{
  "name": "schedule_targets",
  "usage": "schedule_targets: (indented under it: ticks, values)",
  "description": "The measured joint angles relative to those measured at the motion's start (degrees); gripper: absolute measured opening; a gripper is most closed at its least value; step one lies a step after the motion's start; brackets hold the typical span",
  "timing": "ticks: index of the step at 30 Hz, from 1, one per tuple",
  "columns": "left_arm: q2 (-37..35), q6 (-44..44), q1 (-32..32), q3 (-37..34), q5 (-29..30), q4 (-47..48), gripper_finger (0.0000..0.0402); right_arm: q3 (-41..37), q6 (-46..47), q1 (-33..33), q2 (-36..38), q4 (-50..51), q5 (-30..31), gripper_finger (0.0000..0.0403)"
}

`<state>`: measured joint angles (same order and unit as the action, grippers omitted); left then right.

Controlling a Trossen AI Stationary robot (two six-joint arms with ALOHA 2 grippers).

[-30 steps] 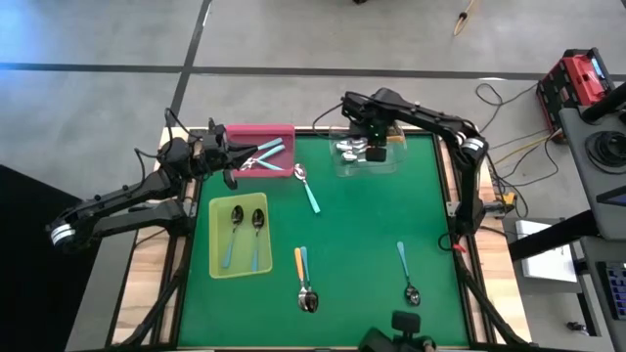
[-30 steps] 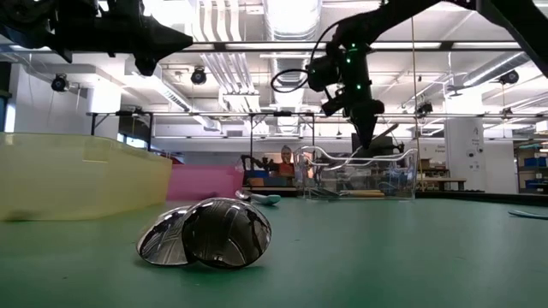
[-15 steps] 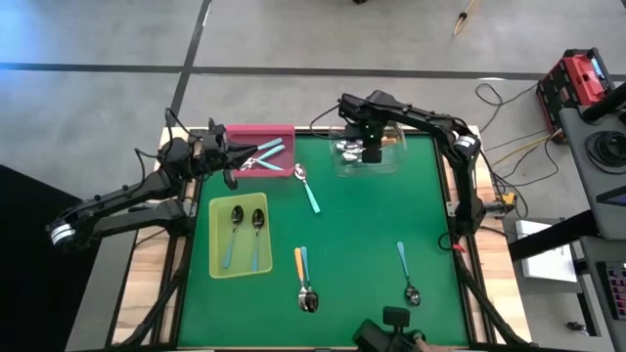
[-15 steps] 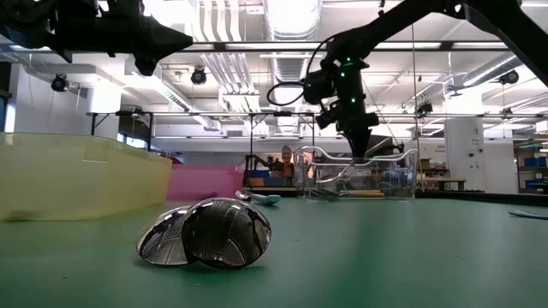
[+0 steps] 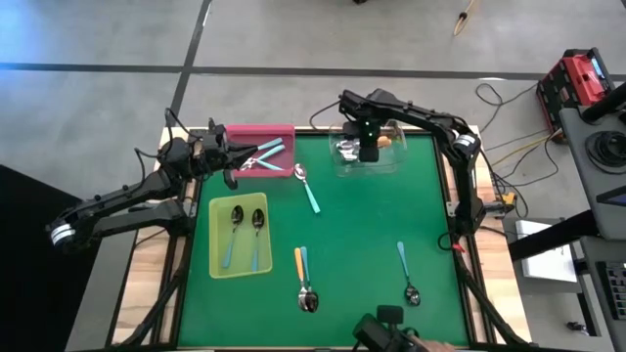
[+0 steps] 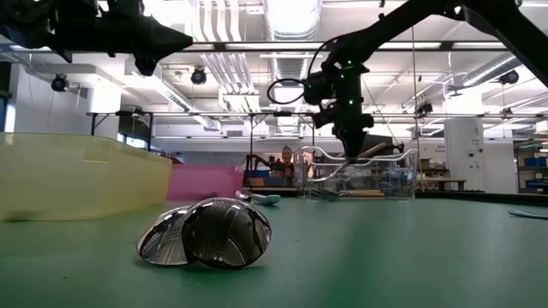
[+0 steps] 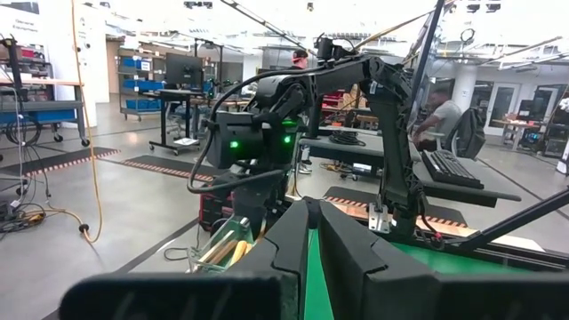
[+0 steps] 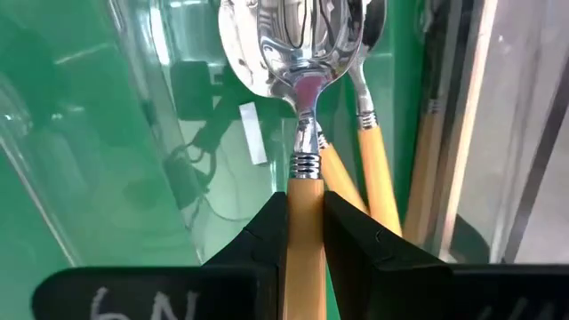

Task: Sort silverware by color (type)
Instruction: Put the yellow spoon into the transparent bin

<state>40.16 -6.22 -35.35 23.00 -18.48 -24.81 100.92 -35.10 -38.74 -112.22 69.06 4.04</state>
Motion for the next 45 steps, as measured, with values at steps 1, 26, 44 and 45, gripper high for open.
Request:
schedule_targets:
  ticks: [1,26,44,45]
  values:
    - [0.0,0.0,0.0,0.0,0.0,0.0,0.0013,0.0,-0.4,0.0,0.0,-0.4,-0.1,0.0044]
    - [0.0,0.0,0.0,0.0,0.0,0.5,0.0013,-2.7,-1.0,-1.4,0.0,-2.1,-4.2,0.0044]
    - [0.0,-0.3,0.0,0.0,0.0,0.6,0.0013,-5.6,-0.5,-1.4,0.0,-4.1,-4.6,0.0040]
    - [0.0,-0.3,0.0,0.0,0.0,0.6,0.0013,-5.6,-0.4,-1.4,0.0,-4.3,-5.2,0.0040]
